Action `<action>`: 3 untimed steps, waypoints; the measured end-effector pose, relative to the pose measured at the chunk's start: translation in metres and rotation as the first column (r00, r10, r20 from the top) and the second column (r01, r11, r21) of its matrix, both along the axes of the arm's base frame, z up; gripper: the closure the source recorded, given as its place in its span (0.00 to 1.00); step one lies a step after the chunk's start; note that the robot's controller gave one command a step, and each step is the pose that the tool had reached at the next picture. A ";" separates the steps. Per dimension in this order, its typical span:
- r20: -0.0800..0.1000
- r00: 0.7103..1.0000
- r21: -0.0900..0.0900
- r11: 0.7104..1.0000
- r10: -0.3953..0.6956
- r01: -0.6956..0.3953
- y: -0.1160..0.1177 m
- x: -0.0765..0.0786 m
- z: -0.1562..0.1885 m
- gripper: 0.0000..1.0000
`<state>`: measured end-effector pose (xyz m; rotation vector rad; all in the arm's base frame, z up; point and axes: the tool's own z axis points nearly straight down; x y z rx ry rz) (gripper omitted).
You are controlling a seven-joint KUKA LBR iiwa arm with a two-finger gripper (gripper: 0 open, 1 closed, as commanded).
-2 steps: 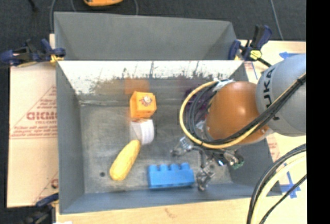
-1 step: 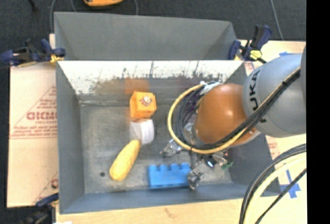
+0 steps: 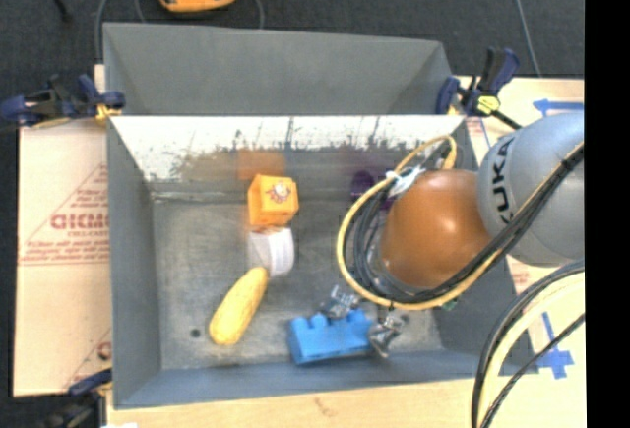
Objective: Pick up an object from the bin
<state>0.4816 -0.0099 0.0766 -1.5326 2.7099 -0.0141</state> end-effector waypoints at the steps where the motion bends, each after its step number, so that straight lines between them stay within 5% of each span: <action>1: 0.000 1.000 0.000 1.000 0.001 -0.001 0.000 0.000 0.000 1.00; 2: -0.028 0.999 -0.006 1.000 -0.017 0.017 -0.001 0.003 0.030 1.00; 3: -0.027 0.997 -0.006 0.998 -0.069 0.069 -0.013 0.006 0.067 1.00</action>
Offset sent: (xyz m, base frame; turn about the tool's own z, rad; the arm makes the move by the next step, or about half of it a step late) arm 0.0062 0.0003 0.0415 0.0244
